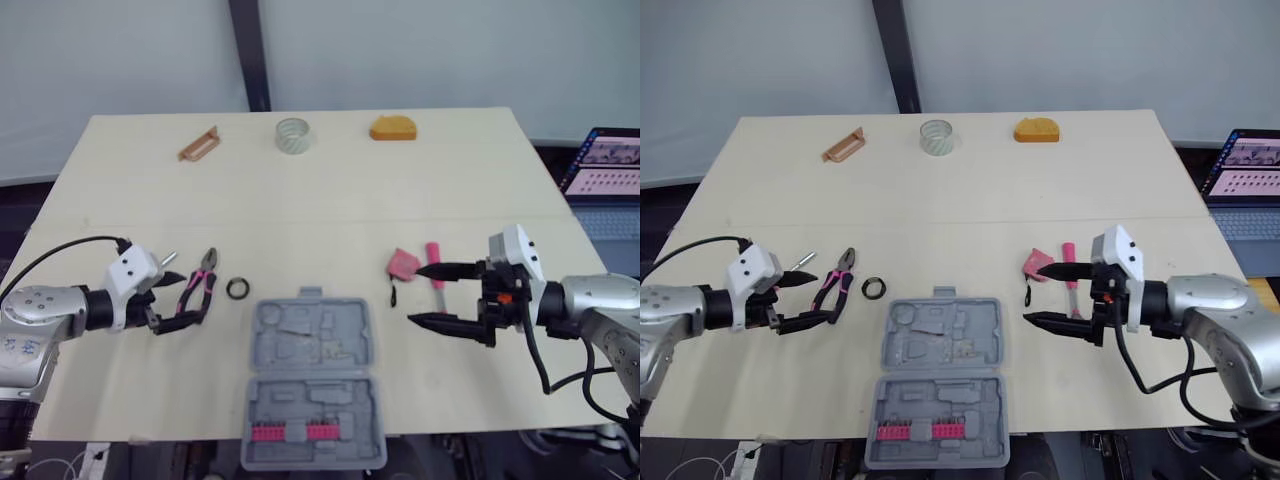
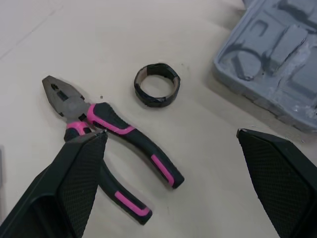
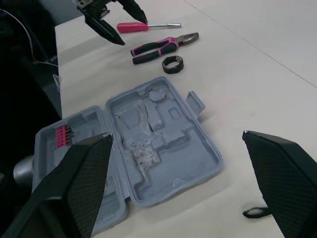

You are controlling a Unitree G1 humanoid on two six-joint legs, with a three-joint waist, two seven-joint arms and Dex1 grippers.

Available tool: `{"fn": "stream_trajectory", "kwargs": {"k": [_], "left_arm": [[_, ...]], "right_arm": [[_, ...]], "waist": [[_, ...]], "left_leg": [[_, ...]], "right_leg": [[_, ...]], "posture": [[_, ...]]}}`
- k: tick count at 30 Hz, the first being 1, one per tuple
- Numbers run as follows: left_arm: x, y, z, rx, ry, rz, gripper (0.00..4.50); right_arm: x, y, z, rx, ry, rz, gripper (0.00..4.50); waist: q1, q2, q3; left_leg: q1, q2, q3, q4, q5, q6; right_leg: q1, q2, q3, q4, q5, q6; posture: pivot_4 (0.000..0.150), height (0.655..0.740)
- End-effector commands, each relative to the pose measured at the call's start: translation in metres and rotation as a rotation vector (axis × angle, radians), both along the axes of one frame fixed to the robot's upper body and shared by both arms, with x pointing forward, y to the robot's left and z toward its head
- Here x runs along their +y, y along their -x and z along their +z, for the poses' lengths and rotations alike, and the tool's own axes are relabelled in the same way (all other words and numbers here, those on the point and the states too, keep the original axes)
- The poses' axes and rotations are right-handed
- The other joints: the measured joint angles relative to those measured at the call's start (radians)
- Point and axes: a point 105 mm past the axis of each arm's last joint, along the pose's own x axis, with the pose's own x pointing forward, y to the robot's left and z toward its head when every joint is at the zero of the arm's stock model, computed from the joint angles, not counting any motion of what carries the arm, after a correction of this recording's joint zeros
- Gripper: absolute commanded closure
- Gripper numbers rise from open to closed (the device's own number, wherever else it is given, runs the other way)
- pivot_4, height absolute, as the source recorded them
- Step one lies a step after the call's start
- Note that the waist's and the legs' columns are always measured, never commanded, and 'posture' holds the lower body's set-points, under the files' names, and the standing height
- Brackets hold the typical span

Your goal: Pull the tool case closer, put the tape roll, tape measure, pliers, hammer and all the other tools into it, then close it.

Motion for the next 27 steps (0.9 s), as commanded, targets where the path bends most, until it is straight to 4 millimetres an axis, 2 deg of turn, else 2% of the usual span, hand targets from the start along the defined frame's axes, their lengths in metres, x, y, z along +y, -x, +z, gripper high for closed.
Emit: {"fn": "stream_trajectory", "kwargs": {"k": [1,5,8,10,12,15,27], "left_arm": [[-0.004,-0.002,0.009,-0.095,0.044,-0.006,0.00],[-0.001,-0.003,-0.006,-0.077,0.140,0.012,0.00],[0.001,-0.007,-0.017,-0.031,0.116,0.002,0.00],[-0.001,-0.013,-0.018,-0.022,0.123,-0.012,0.00],[-0.006,-0.020,-0.016,-0.033,0.116,-0.039,0.39],[-0.013,-0.028,-0.015,-0.032,0.114,-0.071,1.52],[-0.035,-0.037,-0.024,0.002,0.017,-0.202,1.52]], "right_arm": [[0.014,0.008,0.009,-0.025,-0.016,0.049,0.06],[0.018,0.004,0.008,-0.037,-0.021,0.050,0.06],[0.020,0.001,0.009,-0.054,-0.025,0.046,0.06],[0.020,0.000,0.010,-0.066,-0.028,0.044,0.06],[0.022,0.000,0.010,-0.076,-0.029,0.038,0.00],[0.024,0.002,0.008,-0.079,-0.030,0.035,0.00],[0.032,0.008,0.005,-0.091,-0.027,0.022,0.00]], "waist": [[0.000,0.000,0.000],[-0.002,0.000,0.000],[-0.003,0.000,0.000],[-0.003,0.000,0.000],[0.000,0.000,0.000],[0.002,-0.001,0.000],[-0.004,-0.001,0.000]], "left_leg": [[0.000,0.000,0.000,0.000,0.000,0.000],[0.000,0.000,0.000,0.000,0.000,0.000],[0.000,0.000,0.000,0.000,0.000,0.000],[0.000,0.000,0.000,0.000,0.000,0.000],[0.000,0.000,0.000,0.000,0.000,0.000],[0.000,-0.001,-0.001,0.001,0.000,0.000],[0.000,0.000,0.000,0.001,0.000,0.000]], "right_leg": [[0.000,0.000,0.000,0.000,0.000,0.000],[0.000,0.000,0.000,0.000,0.000,0.000],[-0.001,0.001,0.000,0.001,0.000,0.000],[-0.001,0.001,0.000,0.001,0.000,0.000],[0.000,0.000,-0.001,0.001,0.000,0.000],[0.000,0.000,-0.001,0.002,0.000,0.000],[-0.001,0.000,-0.002,0.007,0.000,0.001]], "posture": [[0.150,0.7400],[0.150,0.7400],[0.150,0.7400],[0.150,0.7400],[0.150,0.7400],[0.150,0.7400],[0.150,0.7400]]}}
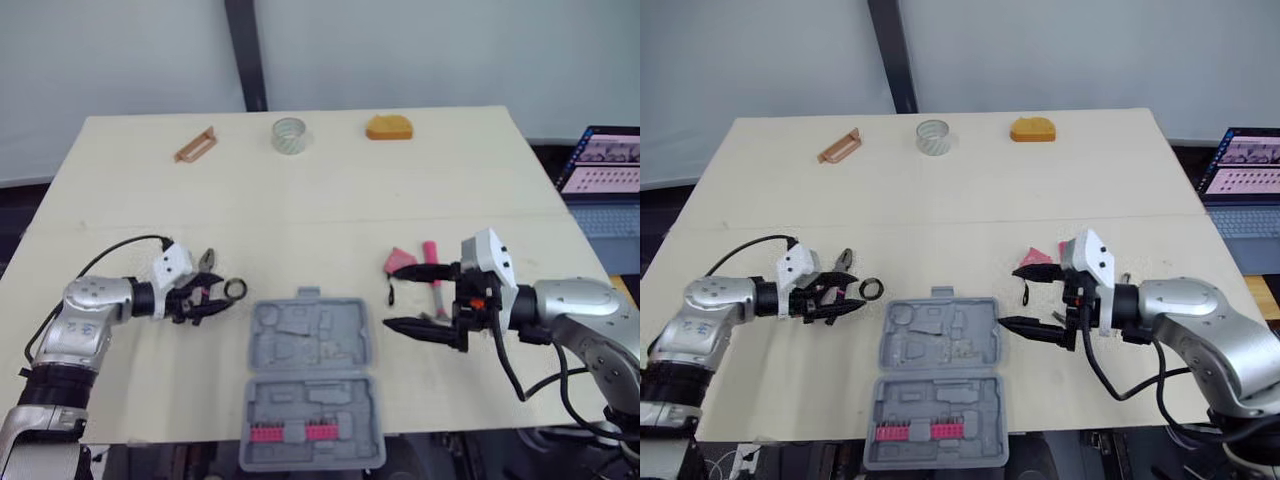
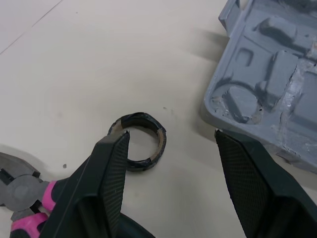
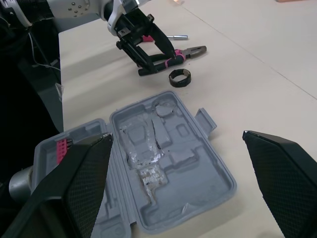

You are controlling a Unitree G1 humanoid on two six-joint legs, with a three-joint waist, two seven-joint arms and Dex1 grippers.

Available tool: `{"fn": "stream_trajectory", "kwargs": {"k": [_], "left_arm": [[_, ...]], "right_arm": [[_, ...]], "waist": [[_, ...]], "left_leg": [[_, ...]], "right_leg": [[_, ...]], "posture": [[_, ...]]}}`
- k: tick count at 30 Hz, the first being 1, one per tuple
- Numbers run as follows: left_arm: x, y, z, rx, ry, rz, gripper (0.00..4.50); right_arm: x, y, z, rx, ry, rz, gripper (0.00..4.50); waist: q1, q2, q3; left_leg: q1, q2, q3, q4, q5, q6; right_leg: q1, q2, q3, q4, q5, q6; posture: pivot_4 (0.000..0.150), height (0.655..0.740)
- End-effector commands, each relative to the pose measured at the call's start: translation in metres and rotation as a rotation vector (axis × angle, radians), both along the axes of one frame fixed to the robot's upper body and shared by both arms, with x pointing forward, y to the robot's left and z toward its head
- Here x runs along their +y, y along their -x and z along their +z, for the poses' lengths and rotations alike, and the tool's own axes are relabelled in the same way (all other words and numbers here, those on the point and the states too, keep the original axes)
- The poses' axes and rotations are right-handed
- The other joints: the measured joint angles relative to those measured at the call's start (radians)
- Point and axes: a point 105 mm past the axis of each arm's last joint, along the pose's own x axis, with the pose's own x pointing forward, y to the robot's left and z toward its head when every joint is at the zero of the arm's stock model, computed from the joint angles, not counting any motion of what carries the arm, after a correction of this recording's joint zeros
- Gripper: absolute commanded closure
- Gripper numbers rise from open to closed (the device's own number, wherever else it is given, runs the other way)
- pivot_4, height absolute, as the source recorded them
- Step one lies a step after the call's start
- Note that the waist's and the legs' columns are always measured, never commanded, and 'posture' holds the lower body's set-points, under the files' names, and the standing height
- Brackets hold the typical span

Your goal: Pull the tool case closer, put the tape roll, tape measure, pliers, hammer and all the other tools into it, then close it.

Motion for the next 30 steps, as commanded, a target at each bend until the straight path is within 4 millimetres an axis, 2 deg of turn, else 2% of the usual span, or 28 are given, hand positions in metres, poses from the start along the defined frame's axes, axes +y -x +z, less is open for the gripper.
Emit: {"fn": "stream_trajectory", "kwargs": {"k": [1,14,17,30], "left_arm": [[-0.002,-0.003,0.000,-0.010,-0.031,-0.027,1.52],[-0.010,-0.008,-0.009,-0.001,-0.043,-0.065,1.52],[-0.009,-0.011,-0.007,-0.006,-0.041,-0.060,2.24],[-0.009,-0.014,-0.009,-0.004,-0.072,-0.065,2.24]], "right_arm": [[0.006,0.005,0.006,-0.040,-0.010,0.009,0.00],[0.009,0.010,0.004,-0.036,-0.036,-0.029,0.00],[0.009,0.013,0.003,-0.032,-0.037,-0.032,0.00],[0.010,0.015,0.001,-0.033,-0.045,-0.040,0.00]], "waist": [[0.000,0.000,0.000],[0.000,0.000,0.000],[0.000,0.000,0.000],[0.000,0.000,0.000]], "left_leg": [[0.000,0.000,0.000,0.000,0.000,0.000],[0.000,0.000,0.000,0.000,0.000,0.000],[0.000,0.000,0.000,0.000,0.000,0.000],[0.000,0.000,0.000,0.000,0.000,0.000]], "right_leg": [[0.000,0.000,0.000,0.000,0.000,0.000],[0.000,0.000,0.000,0.000,0.000,0.000],[0.000,0.000,0.000,0.000,0.000,0.000],[0.000,0.000,0.000,0.001,0.000,0.000]], "posture": [[0.150,0.7400],[0.150,0.7400],[0.150,0.7400],[0.150,0.7400]]}}
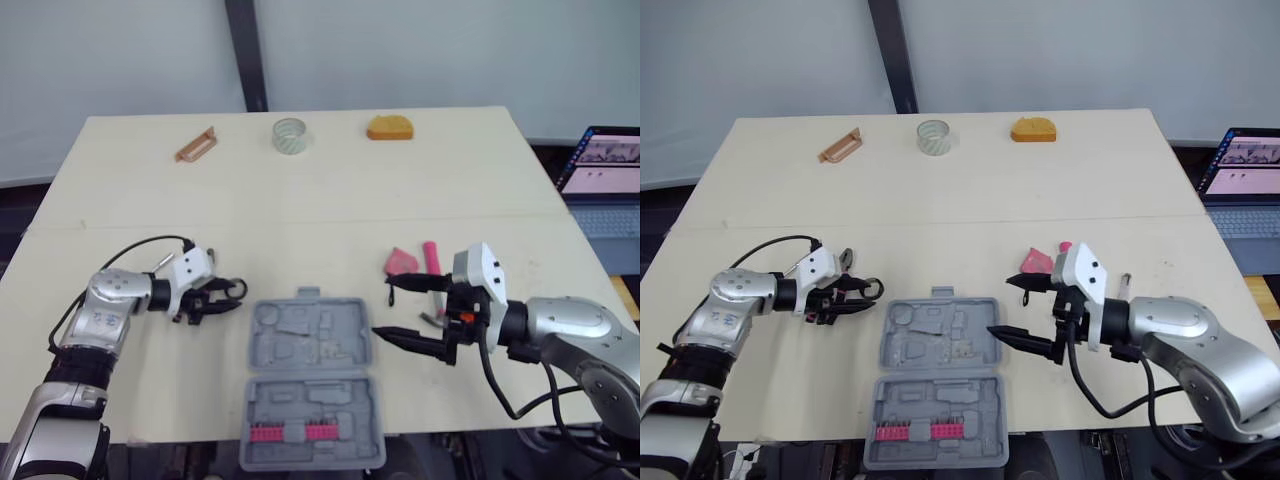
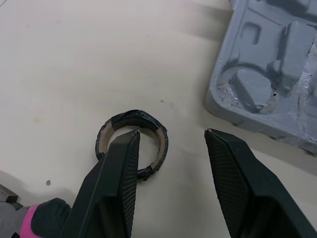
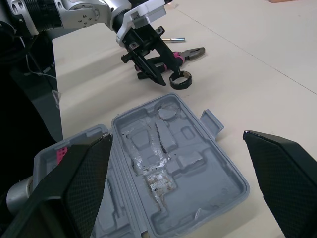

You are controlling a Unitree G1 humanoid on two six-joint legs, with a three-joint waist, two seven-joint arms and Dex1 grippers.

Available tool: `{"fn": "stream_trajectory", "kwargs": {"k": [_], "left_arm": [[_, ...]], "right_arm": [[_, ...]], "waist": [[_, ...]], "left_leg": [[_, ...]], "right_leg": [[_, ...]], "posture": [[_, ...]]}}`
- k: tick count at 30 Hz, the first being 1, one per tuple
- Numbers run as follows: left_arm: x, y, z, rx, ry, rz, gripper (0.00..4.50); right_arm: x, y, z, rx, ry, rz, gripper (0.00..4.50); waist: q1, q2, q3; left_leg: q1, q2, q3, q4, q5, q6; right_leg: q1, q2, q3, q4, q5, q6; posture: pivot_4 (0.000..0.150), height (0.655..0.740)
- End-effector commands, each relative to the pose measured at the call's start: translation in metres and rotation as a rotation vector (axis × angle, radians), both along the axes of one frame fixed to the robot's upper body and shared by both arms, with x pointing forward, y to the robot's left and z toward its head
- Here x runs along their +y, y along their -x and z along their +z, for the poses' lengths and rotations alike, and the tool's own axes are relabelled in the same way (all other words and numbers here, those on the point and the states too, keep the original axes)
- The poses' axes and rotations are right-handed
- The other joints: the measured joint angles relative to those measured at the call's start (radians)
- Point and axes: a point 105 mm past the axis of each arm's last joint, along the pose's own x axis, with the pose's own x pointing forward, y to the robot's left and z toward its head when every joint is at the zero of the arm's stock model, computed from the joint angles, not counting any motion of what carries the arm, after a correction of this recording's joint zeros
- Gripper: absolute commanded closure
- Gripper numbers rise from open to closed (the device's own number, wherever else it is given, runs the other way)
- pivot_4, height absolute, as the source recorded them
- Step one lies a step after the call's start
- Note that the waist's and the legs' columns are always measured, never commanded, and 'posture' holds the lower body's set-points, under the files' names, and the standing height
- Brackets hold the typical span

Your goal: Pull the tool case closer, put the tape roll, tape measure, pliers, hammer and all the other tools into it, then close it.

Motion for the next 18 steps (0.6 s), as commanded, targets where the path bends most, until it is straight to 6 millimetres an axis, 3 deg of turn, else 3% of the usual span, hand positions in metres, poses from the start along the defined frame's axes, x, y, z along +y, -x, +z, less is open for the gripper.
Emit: {"fn": "stream_trajectory", "kwargs": {"k": [1,18], "left_arm": [[-0.0016,-0.0026,0.0050,-0.025,-0.012,-0.014,2.24],[-0.0065,-0.0063,0.0005,-0.020,-0.028,-0.011,2.24]], "right_arm": [[0.0025,0.0043,0.0095,-0.047,-0.021,0.008,0.00],[0.0014,0.0074,0.0069,-0.039,-0.030,-0.004,0.00]], "waist": [[0.000,0.000,0.000],[0.000,0.000,0.000]], "left_leg": [[0.000,0.000,0.000,0.000,0.000,0.000],[0.000,0.000,0.000,0.000,0.000,0.000]], "right_leg": [[0.000,0.000,0.000,0.000,0.000,0.000],[0.000,0.000,0.000,0.000,0.000,0.000]], "posture": [[0.150,0.7400],[0.150,0.7400]]}}
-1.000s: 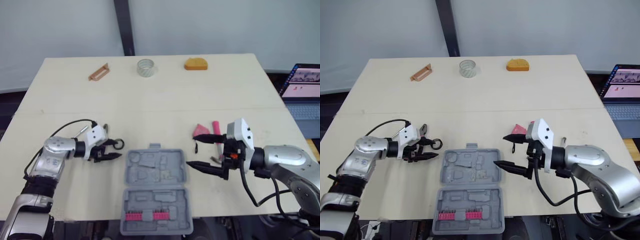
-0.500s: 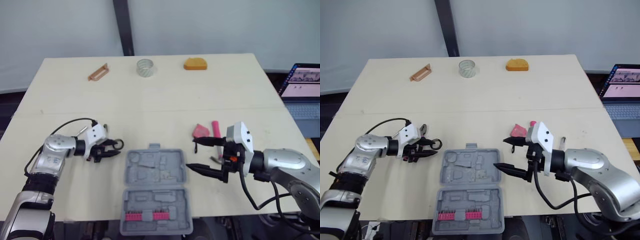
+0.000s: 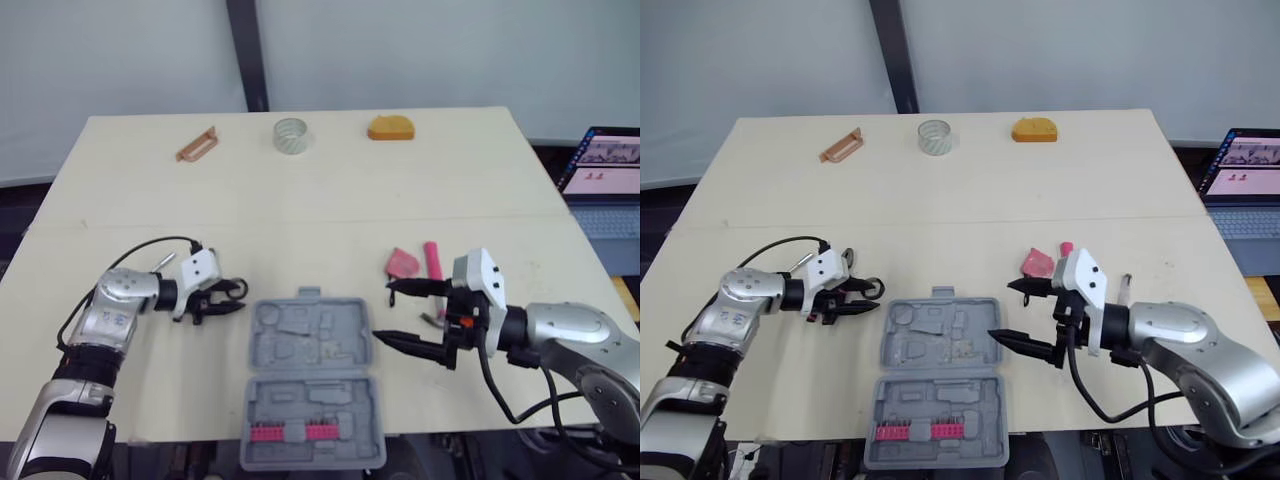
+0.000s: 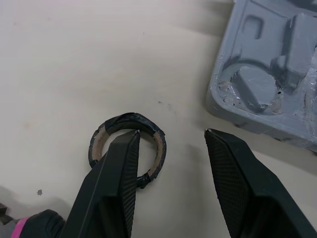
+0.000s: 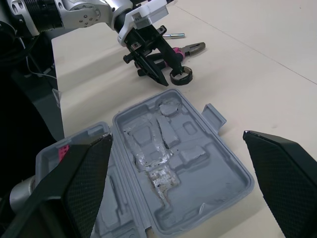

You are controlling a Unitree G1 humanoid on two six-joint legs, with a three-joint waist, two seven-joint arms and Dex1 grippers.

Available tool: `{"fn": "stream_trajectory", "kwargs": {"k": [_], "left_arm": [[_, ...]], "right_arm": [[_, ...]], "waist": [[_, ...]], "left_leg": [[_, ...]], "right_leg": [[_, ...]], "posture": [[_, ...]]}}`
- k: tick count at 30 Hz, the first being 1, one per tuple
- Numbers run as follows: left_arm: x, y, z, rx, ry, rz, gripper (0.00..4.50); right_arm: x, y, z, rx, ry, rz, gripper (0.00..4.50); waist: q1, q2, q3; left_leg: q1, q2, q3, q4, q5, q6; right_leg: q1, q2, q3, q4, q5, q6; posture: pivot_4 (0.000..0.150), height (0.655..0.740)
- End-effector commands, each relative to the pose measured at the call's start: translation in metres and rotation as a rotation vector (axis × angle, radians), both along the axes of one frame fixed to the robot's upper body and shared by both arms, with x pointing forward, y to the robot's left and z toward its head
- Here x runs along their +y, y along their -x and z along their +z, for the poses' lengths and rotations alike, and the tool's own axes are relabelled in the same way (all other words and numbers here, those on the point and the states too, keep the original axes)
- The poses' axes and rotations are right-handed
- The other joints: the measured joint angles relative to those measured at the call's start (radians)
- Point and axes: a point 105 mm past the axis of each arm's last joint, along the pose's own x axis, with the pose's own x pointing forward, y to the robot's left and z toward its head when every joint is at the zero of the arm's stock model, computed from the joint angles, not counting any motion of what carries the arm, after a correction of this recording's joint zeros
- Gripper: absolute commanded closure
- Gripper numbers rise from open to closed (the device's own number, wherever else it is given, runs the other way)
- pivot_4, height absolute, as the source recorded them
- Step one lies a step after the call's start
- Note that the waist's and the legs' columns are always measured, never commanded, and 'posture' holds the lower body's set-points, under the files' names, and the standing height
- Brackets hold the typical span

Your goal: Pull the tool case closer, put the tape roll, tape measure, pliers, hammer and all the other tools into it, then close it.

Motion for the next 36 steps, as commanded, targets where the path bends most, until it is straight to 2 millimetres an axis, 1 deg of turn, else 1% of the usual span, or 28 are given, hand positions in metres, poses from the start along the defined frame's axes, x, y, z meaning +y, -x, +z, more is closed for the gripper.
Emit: {"fn": "stream_trajectory", "kwargs": {"k": [1,9,14,24,36], "left_arm": [[0.001,-0.003,0.004,-0.016,-0.006,0.002,2.24],[0.004,-0.006,-0.003,0.002,-0.024,0.018,2.24],[0.004,-0.006,-0.004,0.004,-0.024,0.019,2.24],[0.000,-0.007,0.001,-0.009,0.000,0.007,2.24],[0.000,-0.009,0.007,-0.024,-0.002,0.006,2.24]], "right_arm": [[0.003,0.005,0.012,-0.062,-0.023,0.008,0.00],[0.003,0.006,0.012,-0.063,-0.022,0.006,0.00],[0.003,0.007,0.012,-0.063,-0.023,0.006,0.00],[0.003,0.007,0.011,-0.058,-0.025,0.006,0.00],[0.005,0.007,0.011,-0.057,-0.035,0.009,0.00]], "waist": [[0.000,0.000,0.000],[0.000,0.000,0.000],[0.000,0.000,0.000],[0.000,0.000,0.000],[0.000,0.000,0.000]], "left_leg": [[0.000,0.000,0.000,0.000,0.000,0.000],[0.000,0.000,0.000,0.000,0.000,0.000],[0.000,0.000,0.000,0.000,0.000,0.000],[0.000,0.000,0.000,0.000,0.000,0.000],[0.000,0.000,0.000,0.000,0.000,0.000]], "right_leg": [[0.000,0.000,0.000,0.000,0.000,0.000],[0.000,0.000,0.000,0.000,0.000,0.000],[0.000,0.000,0.000,0.000,0.000,0.000],[0.000,0.000,0.000,0.000,0.000,0.000],[0.000,0.000,0.000,0.000,0.000,0.000]], "posture": [[0.150,0.7400],[0.150,0.7400],[0.150,0.7400],[0.150,0.7400],[0.150,0.7400]]}}
